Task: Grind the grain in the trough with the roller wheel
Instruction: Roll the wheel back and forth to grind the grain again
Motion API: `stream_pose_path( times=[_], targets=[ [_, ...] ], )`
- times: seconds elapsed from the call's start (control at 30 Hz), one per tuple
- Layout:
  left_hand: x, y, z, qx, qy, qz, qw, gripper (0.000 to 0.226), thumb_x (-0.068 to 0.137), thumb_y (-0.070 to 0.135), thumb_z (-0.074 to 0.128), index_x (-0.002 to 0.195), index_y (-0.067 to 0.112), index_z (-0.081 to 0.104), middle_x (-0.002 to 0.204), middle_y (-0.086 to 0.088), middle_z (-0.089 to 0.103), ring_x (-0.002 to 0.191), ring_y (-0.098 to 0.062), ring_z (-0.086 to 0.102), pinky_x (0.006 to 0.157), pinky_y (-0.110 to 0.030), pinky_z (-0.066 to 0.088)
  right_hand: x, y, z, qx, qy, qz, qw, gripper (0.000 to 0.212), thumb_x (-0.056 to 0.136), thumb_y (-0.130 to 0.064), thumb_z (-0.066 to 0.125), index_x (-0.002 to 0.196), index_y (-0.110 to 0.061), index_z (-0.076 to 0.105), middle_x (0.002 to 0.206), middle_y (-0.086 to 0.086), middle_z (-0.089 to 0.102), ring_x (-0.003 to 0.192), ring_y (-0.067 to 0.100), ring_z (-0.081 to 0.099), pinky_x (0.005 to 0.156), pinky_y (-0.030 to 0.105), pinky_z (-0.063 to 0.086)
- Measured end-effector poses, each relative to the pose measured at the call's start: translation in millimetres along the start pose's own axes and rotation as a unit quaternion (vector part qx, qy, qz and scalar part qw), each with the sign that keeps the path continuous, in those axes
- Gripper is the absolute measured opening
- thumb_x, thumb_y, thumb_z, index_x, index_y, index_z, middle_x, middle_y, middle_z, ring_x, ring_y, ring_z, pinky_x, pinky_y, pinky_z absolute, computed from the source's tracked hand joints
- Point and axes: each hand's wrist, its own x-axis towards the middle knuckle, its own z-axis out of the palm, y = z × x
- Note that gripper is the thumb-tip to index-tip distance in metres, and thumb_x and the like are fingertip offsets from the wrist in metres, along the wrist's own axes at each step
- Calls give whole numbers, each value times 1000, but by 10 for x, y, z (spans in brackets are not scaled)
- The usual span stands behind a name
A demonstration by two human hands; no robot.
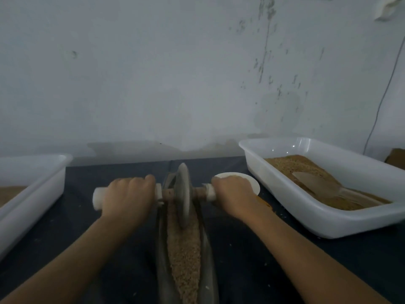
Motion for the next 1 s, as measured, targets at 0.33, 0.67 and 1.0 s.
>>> stream_pose_path(
  times=[0.33, 0.67, 1.0],
  targets=[
    [-872, -111, -302, -149, 108, 107, 977, 31, 48, 22, 81, 66, 20, 55, 55, 4, 50, 43, -22, 52, 48, -29, 40, -1011, -90, -275, -48, 78, -109, 990, 38, 55, -31, 84, 81, -24, 57, 68, -3, 60, 56, 13, 57, 48, 28, 43],
    [-314, -86, 40, -76, -32, -34, 996, 27, 78, 40, 63, 78, 32, 37, 66, 10, 46, 56, -13, 47, 53, -29, 27, -255, -61, -87, -103, 96, -56, 988, 28, 73, -35, 74, 87, -24, 53, 73, -3, 61, 63, 19, 57, 52, 30, 34],
    [-399, -28, -205, -70, -29, 18, 997, 32, 77, 28, 69, 81, 24, 38, 78, 6, 61, 66, -17, 57, 57, -31, 35, -479, -13, -33, -43, 62, -34, 997, 23, 78, -45, 66, 85, -31, 49, 78, -3, 61, 70, 18, 58, 59, 31, 40]
  ],
)
